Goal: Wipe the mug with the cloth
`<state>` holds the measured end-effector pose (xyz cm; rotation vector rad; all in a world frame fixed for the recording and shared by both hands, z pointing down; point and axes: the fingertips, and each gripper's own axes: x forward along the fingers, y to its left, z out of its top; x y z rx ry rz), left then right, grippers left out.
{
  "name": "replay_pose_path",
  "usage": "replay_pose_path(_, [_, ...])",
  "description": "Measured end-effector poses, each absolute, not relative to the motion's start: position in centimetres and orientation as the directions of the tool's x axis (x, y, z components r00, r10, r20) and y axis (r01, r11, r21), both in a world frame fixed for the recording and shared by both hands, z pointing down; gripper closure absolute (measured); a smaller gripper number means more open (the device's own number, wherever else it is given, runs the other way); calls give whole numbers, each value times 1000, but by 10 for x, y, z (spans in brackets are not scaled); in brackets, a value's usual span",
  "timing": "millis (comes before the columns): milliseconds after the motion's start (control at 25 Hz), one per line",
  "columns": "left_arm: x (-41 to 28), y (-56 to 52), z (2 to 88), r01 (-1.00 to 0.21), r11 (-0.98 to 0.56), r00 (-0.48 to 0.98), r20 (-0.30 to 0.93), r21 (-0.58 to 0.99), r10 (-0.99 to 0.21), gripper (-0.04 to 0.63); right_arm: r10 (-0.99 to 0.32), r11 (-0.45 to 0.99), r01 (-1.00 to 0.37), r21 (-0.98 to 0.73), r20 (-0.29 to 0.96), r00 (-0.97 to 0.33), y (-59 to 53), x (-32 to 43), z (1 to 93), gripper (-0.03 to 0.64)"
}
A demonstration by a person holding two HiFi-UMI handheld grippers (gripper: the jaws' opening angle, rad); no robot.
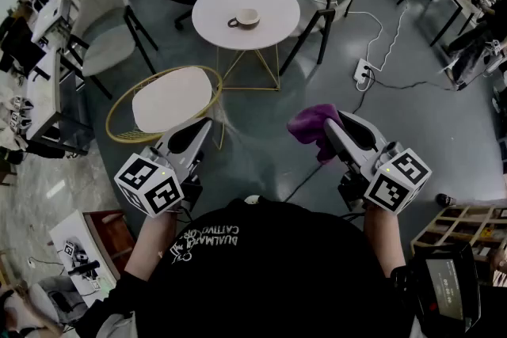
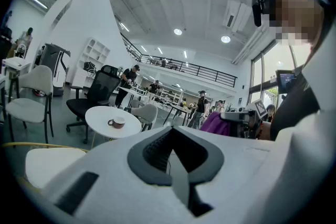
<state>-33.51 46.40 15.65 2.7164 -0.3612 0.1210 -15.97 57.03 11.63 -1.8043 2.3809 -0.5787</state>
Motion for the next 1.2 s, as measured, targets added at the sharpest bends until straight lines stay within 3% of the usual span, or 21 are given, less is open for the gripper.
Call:
replay_pose_path(840, [-335,431,152,-228,-894,974,102,386,-204,597,-966,151,-905,-399,135,-220,549,-153,113,538])
replay_pose_path(1200, [-343,404,153,-242,-868,969,54,434,-243,597,-958,92,-916,-391,217,-188,532,-153,133,538])
